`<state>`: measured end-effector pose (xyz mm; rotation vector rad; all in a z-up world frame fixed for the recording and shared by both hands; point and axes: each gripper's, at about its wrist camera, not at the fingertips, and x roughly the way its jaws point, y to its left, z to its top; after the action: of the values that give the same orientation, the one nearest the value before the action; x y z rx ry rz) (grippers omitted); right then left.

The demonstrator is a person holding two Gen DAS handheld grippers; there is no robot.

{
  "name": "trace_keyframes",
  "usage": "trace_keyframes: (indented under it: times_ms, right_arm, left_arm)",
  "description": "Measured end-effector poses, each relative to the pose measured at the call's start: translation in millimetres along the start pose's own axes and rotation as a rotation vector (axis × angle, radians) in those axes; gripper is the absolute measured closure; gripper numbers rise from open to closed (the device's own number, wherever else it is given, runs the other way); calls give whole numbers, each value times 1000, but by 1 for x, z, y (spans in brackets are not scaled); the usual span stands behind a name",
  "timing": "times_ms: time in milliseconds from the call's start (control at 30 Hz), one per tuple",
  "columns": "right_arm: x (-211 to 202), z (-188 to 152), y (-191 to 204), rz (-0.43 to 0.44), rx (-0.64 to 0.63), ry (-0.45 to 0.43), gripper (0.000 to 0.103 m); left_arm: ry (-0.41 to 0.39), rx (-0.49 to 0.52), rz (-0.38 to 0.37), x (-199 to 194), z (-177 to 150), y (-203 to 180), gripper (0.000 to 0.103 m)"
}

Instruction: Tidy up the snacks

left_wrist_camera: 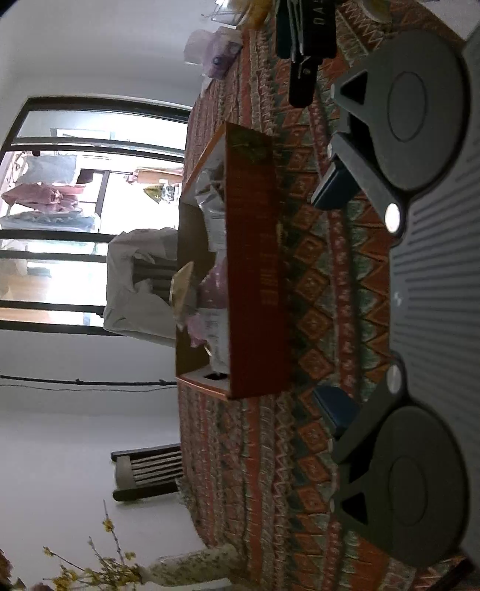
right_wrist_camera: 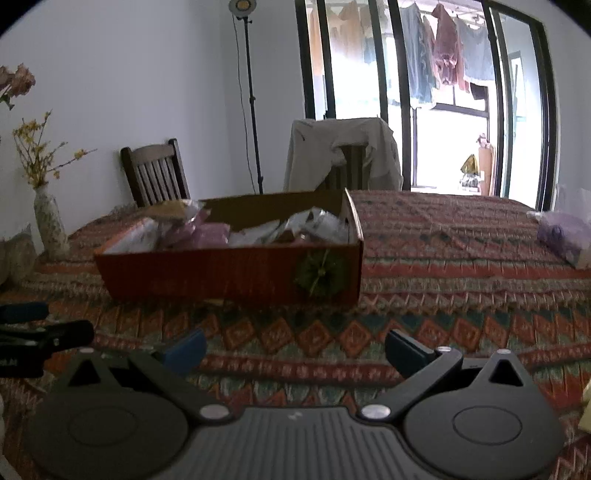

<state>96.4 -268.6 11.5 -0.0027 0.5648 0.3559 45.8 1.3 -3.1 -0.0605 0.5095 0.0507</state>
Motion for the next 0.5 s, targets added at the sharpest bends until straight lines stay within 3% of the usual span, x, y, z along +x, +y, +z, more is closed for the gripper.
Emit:
trace_keyframes:
  times_ms: [500]
  right_arm:
    - [-14,-7,12,-5,-6,9,0]
  left_arm:
    - [6,-22,-3,-12,-7,-2,0]
